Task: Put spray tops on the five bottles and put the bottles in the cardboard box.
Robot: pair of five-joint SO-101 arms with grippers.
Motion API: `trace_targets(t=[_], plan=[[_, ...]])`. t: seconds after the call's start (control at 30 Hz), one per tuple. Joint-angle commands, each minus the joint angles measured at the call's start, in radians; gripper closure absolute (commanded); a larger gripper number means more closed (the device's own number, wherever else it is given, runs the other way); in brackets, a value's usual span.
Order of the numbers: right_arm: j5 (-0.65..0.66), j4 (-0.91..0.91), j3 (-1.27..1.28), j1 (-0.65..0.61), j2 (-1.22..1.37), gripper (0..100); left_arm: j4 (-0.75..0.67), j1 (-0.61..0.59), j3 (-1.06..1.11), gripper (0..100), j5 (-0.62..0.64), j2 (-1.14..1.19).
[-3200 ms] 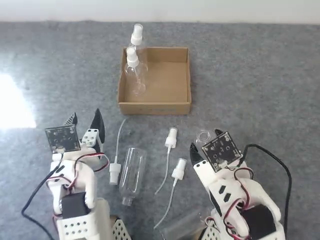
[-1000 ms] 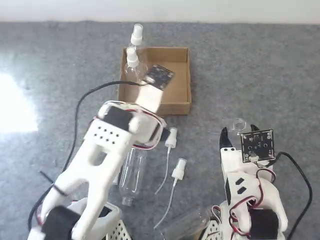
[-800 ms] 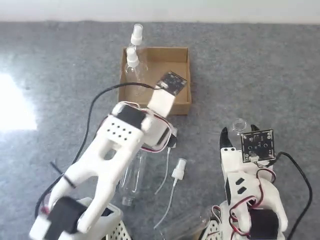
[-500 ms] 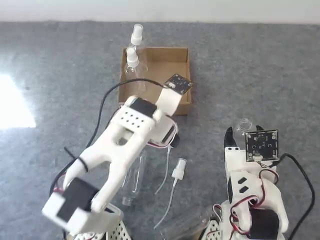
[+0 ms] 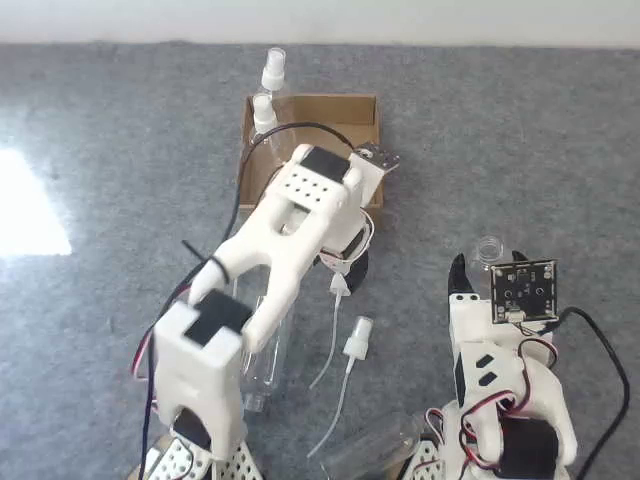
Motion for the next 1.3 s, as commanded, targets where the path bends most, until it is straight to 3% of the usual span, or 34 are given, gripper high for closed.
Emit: trace_targets(t=[0.0, 0.37, 0.53, 1.1, 1.27], plan=[[-0.006, -0.005, -0.063, 0.022, -0.012, 90.7, 0.068, 0.003, -0.174, 76, 0.002, 0.084], [-0.005, -0.005, -0.063, 0.022, -0.012, 90.7, 0.074, 0.005, -0.312, 78, 0.072, 0.261], [-0.005, -0.005, -0.063, 0.022, -0.012, 90.7, 0.075, 0.005, -0.315, 86, 0.072, 0.282], [-0.003, -0.005, -0.063, 0.024, -0.012, 90.7, 0.069, 0.06, -0.226, 87, 0.072, 0.284], [-0.003, -0.005, -0.061, 0.024, -0.012, 90.7, 0.061, 0.058, -0.225, 95, 0.072, 0.284]])
